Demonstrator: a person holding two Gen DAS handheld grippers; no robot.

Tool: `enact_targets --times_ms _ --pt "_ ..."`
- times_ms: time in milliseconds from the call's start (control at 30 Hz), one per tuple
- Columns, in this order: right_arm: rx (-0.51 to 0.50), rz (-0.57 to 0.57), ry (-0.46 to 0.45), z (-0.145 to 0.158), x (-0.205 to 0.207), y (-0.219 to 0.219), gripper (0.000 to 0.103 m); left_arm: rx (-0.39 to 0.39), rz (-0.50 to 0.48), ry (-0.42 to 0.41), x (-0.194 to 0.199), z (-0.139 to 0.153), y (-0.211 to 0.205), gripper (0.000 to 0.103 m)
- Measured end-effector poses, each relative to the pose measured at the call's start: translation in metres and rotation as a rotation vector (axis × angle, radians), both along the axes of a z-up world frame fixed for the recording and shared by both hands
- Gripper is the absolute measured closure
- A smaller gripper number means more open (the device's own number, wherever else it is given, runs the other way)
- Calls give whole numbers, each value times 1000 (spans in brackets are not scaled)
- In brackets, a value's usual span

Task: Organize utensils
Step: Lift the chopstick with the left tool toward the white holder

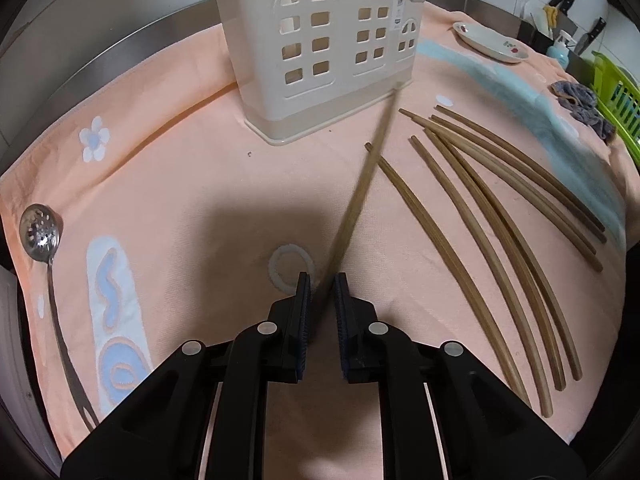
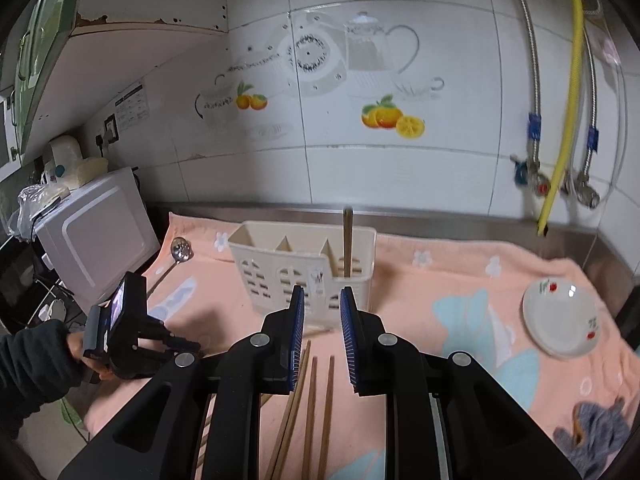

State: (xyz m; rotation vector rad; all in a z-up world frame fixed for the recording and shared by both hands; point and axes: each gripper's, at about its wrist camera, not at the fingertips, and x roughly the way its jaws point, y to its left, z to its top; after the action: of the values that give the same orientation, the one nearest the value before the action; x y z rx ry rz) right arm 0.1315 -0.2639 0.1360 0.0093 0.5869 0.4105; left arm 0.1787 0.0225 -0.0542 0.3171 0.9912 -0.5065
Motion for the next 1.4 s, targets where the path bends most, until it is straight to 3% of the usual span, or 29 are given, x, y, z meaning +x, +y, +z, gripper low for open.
enact_targets --times_ms 233,467,500,600,733,900,1200,1400 --pt "14 -12 33 -21 -13 -4 84 -57 45 -34 -18 13 0 92" --pt "54 -4 28 -25 -25 -6 84 -165 74 -137 -44 72 2 94" --pt "57 -1 23 -25 -27 -5 84 -179 78 -159 -47 82 1 99" --pt "73 8 15 -24 -31 -4 84 -222 81 -218 -54 107 -3 100" --pt "92 16 10 -24 -36 -4 84 -236 76 -255 -52 122 -12 100" --pt "100 27 10 -26 -41 -6 84 -165 100 -224 -49 107 -14 99" --pt "80 30 40 -42 -39 0 80 -104 67 -69 -40 42 -5 92" --pt "72 26 78 -56 -37 3 80 -55 67 -35 -35 13 -5 92"
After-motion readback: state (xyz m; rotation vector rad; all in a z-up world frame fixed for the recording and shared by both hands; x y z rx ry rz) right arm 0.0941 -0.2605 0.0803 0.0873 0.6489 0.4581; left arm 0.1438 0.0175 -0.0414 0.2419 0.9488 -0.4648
